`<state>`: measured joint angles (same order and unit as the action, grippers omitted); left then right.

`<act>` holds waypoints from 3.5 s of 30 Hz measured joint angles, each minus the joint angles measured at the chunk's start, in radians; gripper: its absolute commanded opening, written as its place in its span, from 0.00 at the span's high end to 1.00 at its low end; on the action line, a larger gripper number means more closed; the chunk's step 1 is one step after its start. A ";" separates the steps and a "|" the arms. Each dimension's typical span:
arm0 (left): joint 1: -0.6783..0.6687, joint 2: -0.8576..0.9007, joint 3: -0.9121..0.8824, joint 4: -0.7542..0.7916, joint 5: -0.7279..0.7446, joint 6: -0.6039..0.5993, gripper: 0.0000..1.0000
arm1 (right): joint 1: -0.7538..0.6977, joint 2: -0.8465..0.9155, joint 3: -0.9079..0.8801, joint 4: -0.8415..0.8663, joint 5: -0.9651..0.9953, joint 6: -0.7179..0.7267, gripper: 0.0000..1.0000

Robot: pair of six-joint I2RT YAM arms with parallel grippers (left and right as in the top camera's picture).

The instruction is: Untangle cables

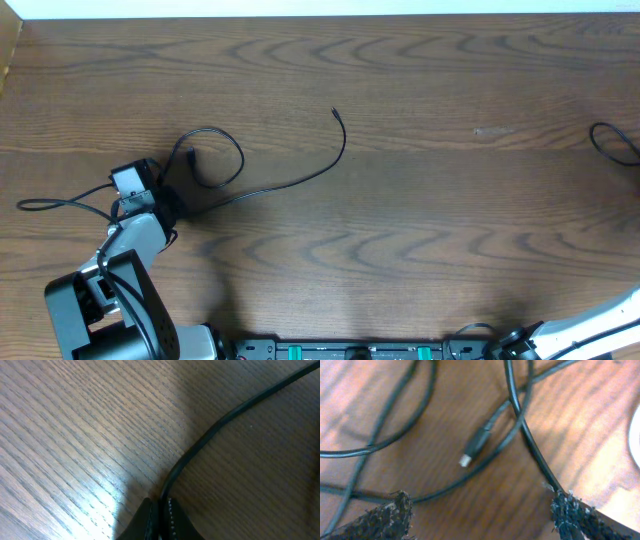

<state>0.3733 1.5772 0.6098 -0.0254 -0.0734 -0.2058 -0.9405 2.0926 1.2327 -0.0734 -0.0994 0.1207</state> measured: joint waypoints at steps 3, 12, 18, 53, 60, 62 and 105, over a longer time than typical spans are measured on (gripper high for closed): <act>0.000 0.000 0.000 0.000 0.000 0.000 0.92 | 0.000 0.001 0.004 0.000 -0.099 -0.008 0.09; 0.000 0.000 0.000 0.000 0.000 0.000 0.92 | 0.101 -0.061 -0.016 -0.132 -0.311 -0.023 0.01; 0.000 0.000 0.000 0.002 0.001 0.000 0.92 | 0.202 -0.137 -0.062 -0.255 -0.342 -0.042 0.01; -0.272 0.024 -0.021 0.120 0.409 0.021 0.92 | 1.269 -0.211 -0.070 -0.309 -0.404 -0.616 0.01; -0.365 0.026 -0.027 0.138 0.411 0.108 0.92 | 1.371 -0.211 -0.070 -0.301 -0.403 -0.842 0.01; -0.381 0.027 -0.027 0.142 0.412 0.127 0.92 | 1.387 -0.211 -0.070 -0.304 -0.403 -0.886 0.01; -0.404 0.027 -0.029 0.148 0.417 0.206 0.85 | 1.462 -0.195 -0.095 -0.365 -0.464 -1.163 0.01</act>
<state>-0.0303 1.6047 0.5808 0.1223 0.3431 0.0006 0.5213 1.8980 1.1378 -0.4385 -0.5632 -1.0420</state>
